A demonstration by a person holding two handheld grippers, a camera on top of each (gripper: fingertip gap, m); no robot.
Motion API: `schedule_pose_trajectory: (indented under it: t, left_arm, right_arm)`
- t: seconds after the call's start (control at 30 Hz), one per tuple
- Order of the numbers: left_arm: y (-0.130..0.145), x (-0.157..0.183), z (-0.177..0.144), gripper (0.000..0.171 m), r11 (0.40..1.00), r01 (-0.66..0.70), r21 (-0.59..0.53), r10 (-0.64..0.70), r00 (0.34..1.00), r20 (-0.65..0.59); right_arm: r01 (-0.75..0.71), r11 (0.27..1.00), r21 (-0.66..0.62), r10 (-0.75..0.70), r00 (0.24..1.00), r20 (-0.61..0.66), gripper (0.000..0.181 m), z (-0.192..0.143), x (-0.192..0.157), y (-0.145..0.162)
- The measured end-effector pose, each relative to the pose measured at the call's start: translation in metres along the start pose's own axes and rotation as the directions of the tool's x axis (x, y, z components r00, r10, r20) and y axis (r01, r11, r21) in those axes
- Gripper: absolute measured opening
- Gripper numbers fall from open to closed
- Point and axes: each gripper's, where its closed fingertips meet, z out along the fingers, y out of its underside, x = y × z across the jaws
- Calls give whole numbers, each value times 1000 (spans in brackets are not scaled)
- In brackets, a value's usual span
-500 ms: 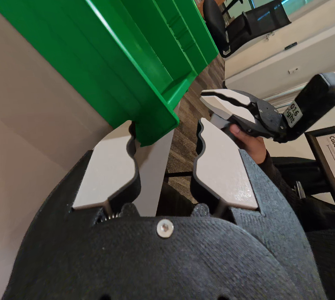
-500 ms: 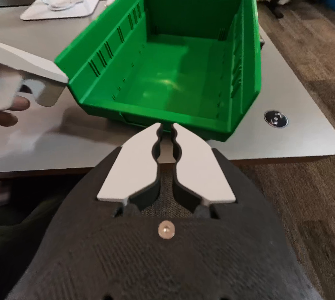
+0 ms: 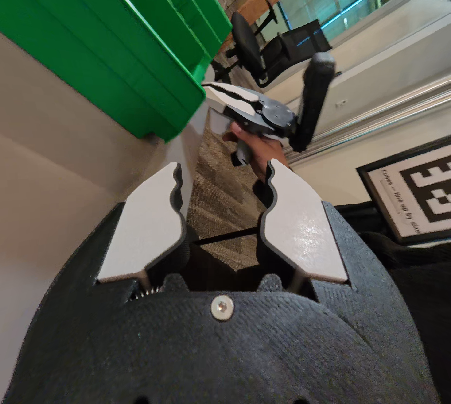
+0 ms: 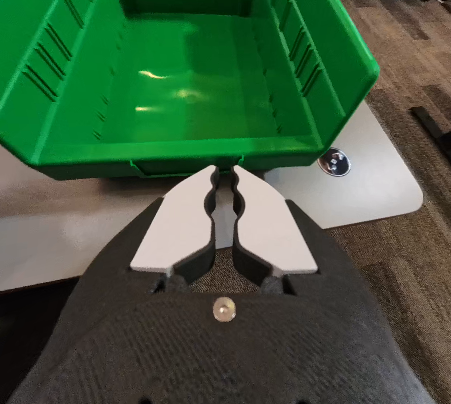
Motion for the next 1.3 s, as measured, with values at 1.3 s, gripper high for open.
schedule_pose_trajectory:
  t: [1.3]
  left_arm:
    - [42,-89,-521,61,681,-630,373,-358,158,920]
  right_arm:
    - [-114,978,175,-12,808,589,30,-14,-310,-95]
